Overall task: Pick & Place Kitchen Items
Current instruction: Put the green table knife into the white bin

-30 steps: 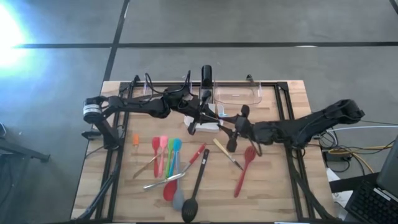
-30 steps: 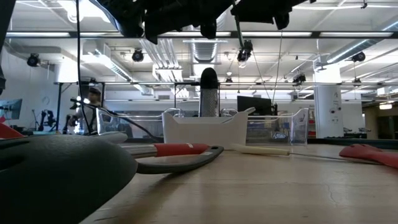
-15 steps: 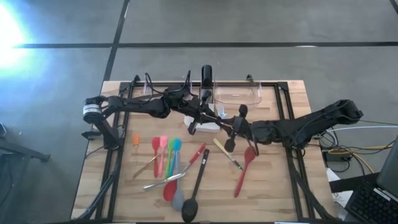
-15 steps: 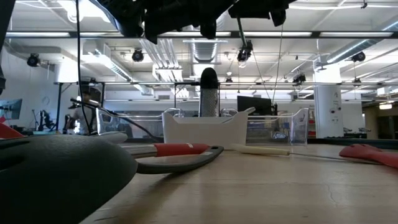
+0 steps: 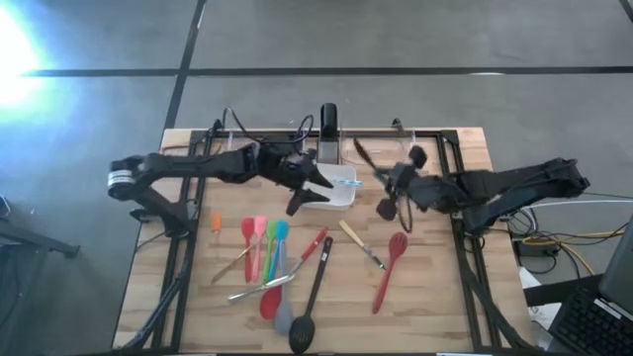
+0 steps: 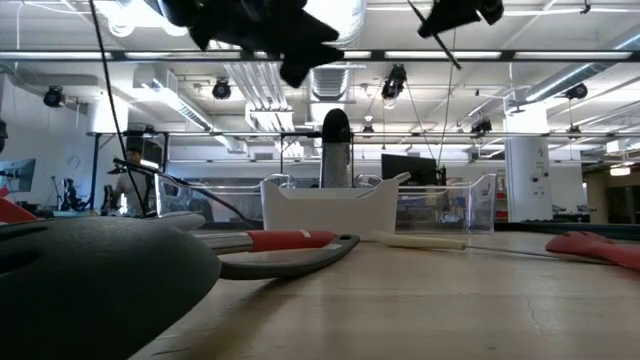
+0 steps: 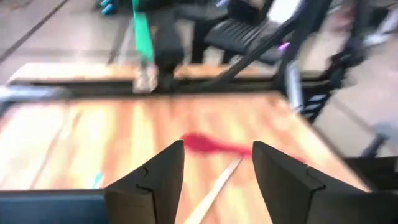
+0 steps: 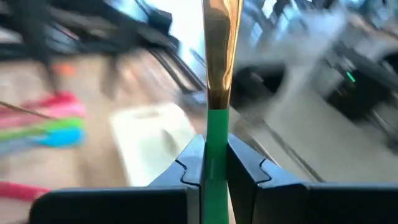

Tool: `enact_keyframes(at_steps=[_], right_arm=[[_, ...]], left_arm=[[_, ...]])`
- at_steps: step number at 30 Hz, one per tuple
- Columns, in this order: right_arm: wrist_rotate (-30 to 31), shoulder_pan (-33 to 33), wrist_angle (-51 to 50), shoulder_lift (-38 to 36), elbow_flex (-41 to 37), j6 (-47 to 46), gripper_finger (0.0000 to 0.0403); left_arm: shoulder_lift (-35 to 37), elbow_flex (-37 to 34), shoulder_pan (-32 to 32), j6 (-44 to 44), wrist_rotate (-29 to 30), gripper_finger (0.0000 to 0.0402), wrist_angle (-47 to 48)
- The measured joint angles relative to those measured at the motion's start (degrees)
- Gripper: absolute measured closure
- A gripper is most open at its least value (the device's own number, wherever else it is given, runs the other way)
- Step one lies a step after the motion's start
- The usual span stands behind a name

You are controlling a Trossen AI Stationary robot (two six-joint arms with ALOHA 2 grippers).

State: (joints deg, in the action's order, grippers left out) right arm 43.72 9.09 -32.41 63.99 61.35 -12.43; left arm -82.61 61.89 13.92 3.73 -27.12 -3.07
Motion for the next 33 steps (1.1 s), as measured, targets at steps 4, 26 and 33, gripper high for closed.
enact_keyframes(at_steps=[4,26,33], right_arm=[[-0.6,-4.4,-14.2,3.4,5.5,-4.0,0.0374],[-38.0,-21.4,-52.6,42.6,42.9,5.2,0.0374],[-39.1,-22.1,-57.4,53.5,53.8,8.9,0.0374]], left_arm=[[6.2,-4.7,-1.7,-2.5,14.3,0.0209,0.5],[26.4,-26.4,-3.3,-11.5,28.2,0.0221,-11.4],[26.3,-26.6,-3.3,-11.5,28.2,0.0222,-11.0]])
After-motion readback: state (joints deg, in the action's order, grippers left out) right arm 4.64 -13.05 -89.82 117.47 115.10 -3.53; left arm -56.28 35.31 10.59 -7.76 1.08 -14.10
